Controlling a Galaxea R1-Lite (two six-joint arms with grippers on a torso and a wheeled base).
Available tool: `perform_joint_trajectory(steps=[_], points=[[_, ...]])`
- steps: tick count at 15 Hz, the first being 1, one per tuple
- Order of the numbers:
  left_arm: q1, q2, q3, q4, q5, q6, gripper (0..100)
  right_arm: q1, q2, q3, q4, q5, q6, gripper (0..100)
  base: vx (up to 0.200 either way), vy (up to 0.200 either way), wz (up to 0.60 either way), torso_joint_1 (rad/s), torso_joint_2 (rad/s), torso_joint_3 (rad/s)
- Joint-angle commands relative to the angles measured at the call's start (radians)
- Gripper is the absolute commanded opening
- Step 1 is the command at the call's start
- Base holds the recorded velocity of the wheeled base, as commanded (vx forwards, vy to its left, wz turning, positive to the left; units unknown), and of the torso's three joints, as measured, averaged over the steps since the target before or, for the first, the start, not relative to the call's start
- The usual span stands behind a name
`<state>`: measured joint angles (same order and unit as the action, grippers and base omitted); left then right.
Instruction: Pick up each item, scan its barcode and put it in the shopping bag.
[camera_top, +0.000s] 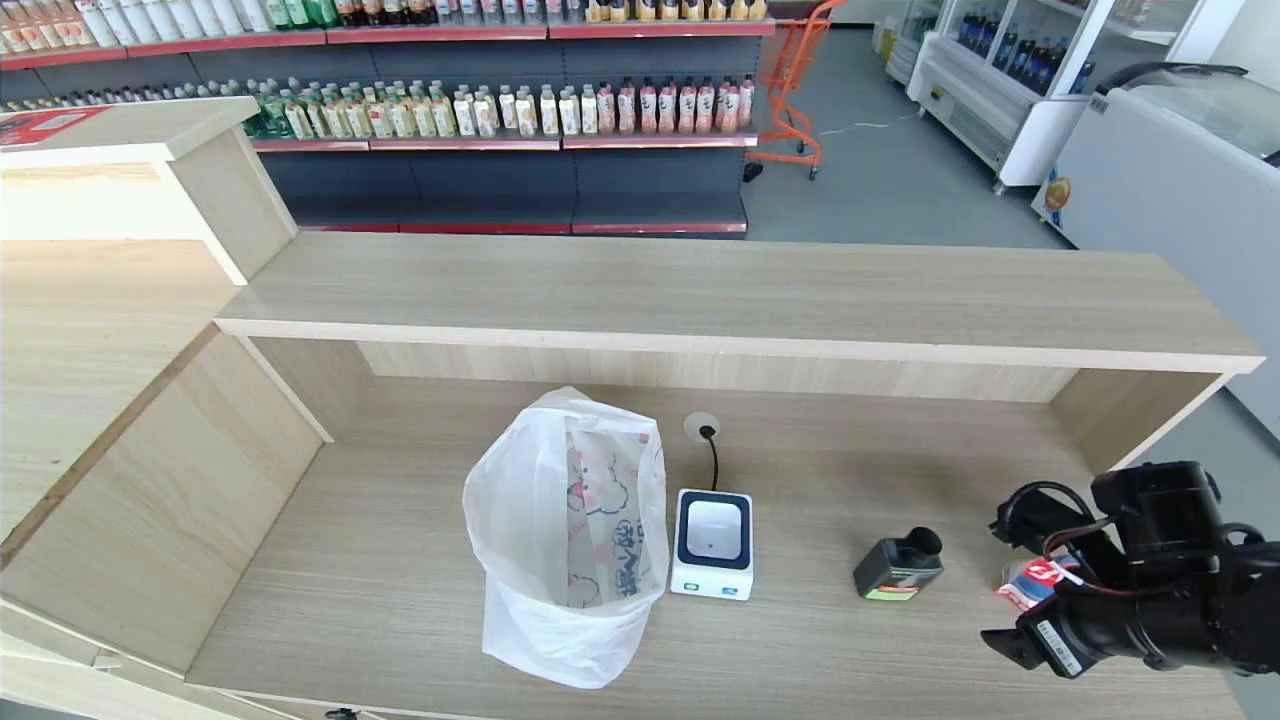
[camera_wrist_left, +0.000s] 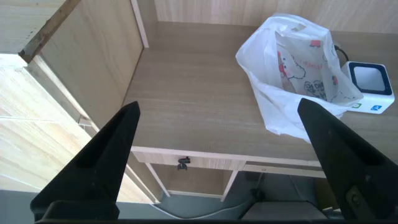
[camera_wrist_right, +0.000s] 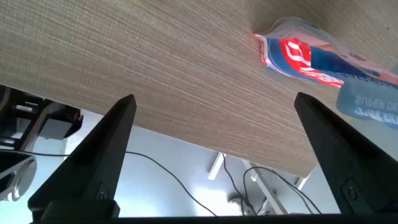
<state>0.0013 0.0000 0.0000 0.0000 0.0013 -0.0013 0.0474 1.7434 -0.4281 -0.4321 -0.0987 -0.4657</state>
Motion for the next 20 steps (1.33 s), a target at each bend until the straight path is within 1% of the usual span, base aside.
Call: perform_joint_trajectory(steps=[1, 2, 3, 5, 13, 17, 18, 20], points=[[0.0, 0.002, 0.0, 0.0, 0.0, 0.0, 100, 0.026, 0.105, 0.006, -0.073, 0.025, -0.002, 100, 0.0, 0.0, 0.0, 0.0, 0.0, 0.0], [0.0, 0.002, 0.0, 0.0, 0.0, 0.0, 100, 0.042, 0.168, -0.001, -0.174, 0.028, -0.004, 100, 0.0, 0.0, 0.0, 0.0, 0.0, 0.0], [0.0, 0.002, 0.0, 0.0, 0.0, 0.0, 100, 0.055, 0.206, -0.003, -0.244, 0.034, -0.004, 100, 0.0, 0.0, 0.0, 0.0, 0.0, 0.0], [0.0, 0.002, 0.0, 0.0, 0.0, 0.0, 100, 0.074, 0.262, -0.009, -0.326, 0.076, -0.005, 100, 0.0, 0.0, 0.0, 0.0, 0.0, 0.0], [0.0, 0.002, 0.0, 0.0, 0.0, 0.0, 100, 0.158, 0.375, -0.13, -0.392, 0.086, -0.005, 100, 0.0, 0.0, 0.0, 0.0, 0.0, 0.0], [0.002, 0.002, 0.0, 0.0, 0.0, 0.0, 100, 0.183, 0.401, -0.159, -0.404, 0.085, -0.007, 100, 0.0, 0.0, 0.0, 0.0, 0.0, 0.0], [0.0, 0.002, 0.0, 0.0, 0.0, 0.0, 100, 0.183, 0.406, -0.161, -0.412, 0.086, -0.007, 0, 0.0, 0.0, 0.0, 0.0, 0.0, 0.0], [0.0, 0.002, 0.0, 0.0, 0.0, 0.0, 100, 0.186, 0.418, -0.173, -0.415, 0.086, -0.004, 0, 0.0, 0.0, 0.0, 0.0, 0.0, 0.0]])
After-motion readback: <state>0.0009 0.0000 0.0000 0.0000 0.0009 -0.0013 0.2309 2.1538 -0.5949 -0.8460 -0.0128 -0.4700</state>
